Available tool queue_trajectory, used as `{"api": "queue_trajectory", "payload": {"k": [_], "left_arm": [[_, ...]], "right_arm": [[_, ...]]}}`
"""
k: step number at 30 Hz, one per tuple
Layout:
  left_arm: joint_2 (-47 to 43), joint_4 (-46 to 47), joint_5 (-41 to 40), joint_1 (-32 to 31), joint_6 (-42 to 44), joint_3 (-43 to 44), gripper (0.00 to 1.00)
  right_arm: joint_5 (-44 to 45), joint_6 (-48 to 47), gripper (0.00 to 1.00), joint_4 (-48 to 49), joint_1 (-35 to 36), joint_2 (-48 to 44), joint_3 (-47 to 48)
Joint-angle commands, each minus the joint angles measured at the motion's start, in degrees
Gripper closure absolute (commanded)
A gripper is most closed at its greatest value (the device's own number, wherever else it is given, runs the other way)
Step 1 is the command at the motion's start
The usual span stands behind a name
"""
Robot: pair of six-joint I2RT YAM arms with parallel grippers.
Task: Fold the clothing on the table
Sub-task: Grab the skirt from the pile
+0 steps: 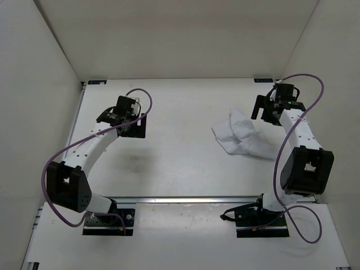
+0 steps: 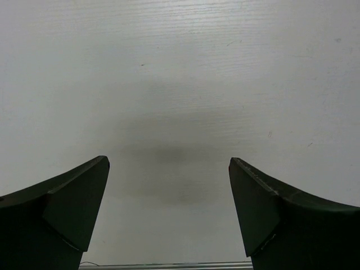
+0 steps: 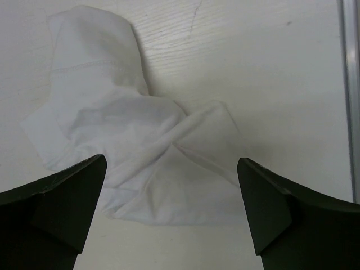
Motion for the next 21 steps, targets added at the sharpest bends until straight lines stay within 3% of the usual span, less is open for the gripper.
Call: {"api": "queue_trajectory", "payload": {"k": [1,5,10,14,15,16,17,21], "left_arm": [[-0.92,2.65,2.33,1.90,-1.34,2.32,0.02],[-0.83,3.00,3.56,2.70,-1.07,2.58,0.01],[-1.71,3.97,2.16,2.71,0.07,1.97,0.01],[-2.50,4.06,2.07,3.67,-0.02,1.01,0.02],[-2.59,4.75,1.81,3.41,-0.28,1.26,0.01],[-2.94,5.11,1.90,3.67,-0.02,0.83,0.01],[-3.12,5.55,2.16,3.67,-0.71,0.74,0.02],[-3.99,6.78,2.86,3.94,-1.16,0.56,0.02]], "right_arm": [[-3.19,-4.84,0.01,5.53,2.18,3.79,2.71],[-8.03,-6.78,0.01,7.90,3.67,10.02,4.02],[-4.71,-10.56,0.06,7.82,6.31,17.93,9.72],[-4.70,-10.39,0.41,5.80,6.58,24.43,15.01],[-5.22,-10.47,0.62,4.93,6.75,26.10,16.49],[-5.58,-10.47,0.74,3.70,6.06,26.55,18.07],[-5.23,-10.30,0.98,3.25,6.05,27.69,18.70],[-6.89,-10.47,1.00,-0.53,6.23,27.54,25.97]]}}
